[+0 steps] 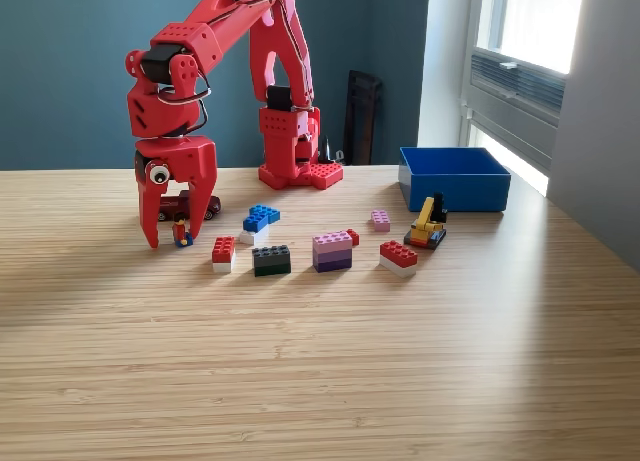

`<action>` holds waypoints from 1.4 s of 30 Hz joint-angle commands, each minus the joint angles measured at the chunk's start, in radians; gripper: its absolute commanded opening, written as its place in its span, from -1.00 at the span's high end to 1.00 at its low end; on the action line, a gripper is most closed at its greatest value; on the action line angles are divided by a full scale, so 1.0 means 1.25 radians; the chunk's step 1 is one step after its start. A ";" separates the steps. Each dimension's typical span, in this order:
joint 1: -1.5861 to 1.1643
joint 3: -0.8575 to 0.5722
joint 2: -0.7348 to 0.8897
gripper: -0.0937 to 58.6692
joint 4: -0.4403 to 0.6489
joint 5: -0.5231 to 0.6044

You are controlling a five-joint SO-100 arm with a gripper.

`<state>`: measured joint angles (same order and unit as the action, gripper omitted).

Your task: Grasp a lego block and put it in the bin.

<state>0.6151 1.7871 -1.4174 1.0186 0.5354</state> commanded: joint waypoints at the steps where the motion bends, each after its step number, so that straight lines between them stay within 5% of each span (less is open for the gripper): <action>1: -0.002 -0.013 -0.013 0.57 -0.006 0.006; 11: -0.002 -0.011 -0.013 0.97 -0.006 0.011; 22: -0.005 -0.010 -0.020 0.99 0.012 -0.013; 31: -0.049 -0.087 -0.027 0.99 0.168 -0.093; 42: -0.193 -0.333 -0.028 0.99 0.421 -0.155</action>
<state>0.4403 1.4803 -1.4174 1.4818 0.3497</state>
